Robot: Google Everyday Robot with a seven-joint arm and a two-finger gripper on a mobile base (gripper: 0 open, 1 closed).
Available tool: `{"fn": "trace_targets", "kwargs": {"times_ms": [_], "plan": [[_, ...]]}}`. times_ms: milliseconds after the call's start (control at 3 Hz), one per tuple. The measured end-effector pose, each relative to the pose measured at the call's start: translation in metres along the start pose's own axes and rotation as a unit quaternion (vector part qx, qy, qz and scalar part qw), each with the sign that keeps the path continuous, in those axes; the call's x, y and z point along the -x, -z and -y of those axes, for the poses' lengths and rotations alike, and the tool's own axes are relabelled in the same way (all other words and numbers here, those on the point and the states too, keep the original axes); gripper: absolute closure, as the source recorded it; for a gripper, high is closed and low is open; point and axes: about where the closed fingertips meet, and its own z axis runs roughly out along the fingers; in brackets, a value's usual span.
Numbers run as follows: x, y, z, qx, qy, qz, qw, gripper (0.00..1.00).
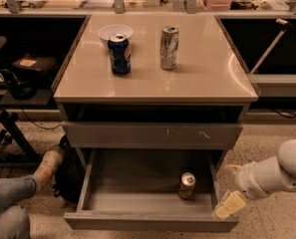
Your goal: Pick orange can from middle drawer and place on counter
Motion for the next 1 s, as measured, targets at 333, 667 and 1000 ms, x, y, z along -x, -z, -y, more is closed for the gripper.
{"fn": "trace_targets", "kwargs": {"times_ms": [333, 667, 1000], "plan": [[0.004, -0.019, -0.006, 0.025, 0.010, 0.043, 0.9987, 0.00], [0.041, -0.069, 0.000, 0.058, 0.011, 0.145, 0.9876, 0.00], [0.075, -0.113, 0.014, 0.053, -0.037, 0.227, 0.9717, 0.00]]}}
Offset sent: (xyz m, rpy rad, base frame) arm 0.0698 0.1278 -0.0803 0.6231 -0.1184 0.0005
